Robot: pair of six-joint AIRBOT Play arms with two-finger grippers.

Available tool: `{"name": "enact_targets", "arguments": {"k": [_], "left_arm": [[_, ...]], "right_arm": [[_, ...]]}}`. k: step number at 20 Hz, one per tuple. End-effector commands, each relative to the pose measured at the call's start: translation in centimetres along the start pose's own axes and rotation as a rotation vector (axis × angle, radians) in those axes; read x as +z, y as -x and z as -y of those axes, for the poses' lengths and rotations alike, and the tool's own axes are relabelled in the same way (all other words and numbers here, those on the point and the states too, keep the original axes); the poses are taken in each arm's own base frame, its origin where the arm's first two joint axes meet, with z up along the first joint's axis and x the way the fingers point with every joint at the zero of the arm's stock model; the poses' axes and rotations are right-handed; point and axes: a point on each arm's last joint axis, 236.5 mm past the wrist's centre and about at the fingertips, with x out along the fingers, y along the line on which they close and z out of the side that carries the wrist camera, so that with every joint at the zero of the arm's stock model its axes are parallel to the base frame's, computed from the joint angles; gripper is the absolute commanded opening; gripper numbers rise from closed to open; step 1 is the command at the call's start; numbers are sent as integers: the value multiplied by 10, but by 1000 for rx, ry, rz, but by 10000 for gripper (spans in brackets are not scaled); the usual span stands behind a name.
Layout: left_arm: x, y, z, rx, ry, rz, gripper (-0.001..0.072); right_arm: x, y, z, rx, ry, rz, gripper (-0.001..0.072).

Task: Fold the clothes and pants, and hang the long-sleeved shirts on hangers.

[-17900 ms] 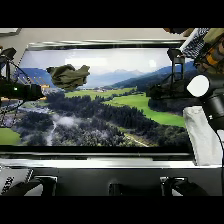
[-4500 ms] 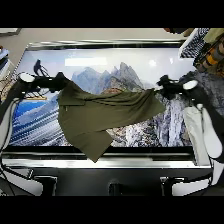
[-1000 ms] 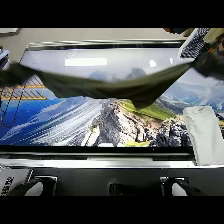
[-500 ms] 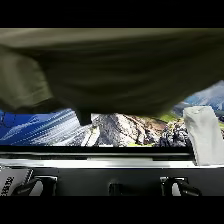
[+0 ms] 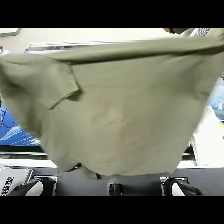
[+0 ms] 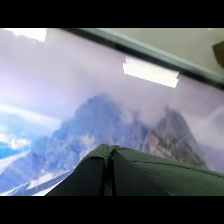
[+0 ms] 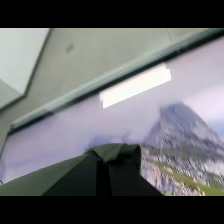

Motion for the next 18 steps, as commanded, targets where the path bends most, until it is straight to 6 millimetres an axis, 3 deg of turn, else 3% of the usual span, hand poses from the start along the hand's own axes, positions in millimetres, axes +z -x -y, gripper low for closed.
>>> {"name": "enact_targets", "arguments": {"k": [1,4,6,8,10,12,14,18], "left_arm": [[-60,-140,-48,17,35,-233,14],[-107,-239,-84,32,142,-315,14],[-130,-285,-99,25,228,-323,14],[-139,-313,-112,21,226,-309,14],[-140,-324,-121,24,182,-305,14],[-139,-323,-124,19,138,-306,14],[-145,-318,-127,15,132,-345,14],[-179,-297,-129,-13,123,-518,14]], "right_arm": [[-67,-106,100,-144,-168,-333,32],[-115,-187,178,-214,-320,-444,32],[-136,-231,212,-211,-411,-439,31],[-147,-263,238,-200,-482,-394,31],[-147,-281,255,-199,-501,-342,31],[-146,-285,262,-209,-492,-321,31],[-154,-282,257,-197,-468,-366,31],[-192,-262,252,-211,-429,-550,31]]}}
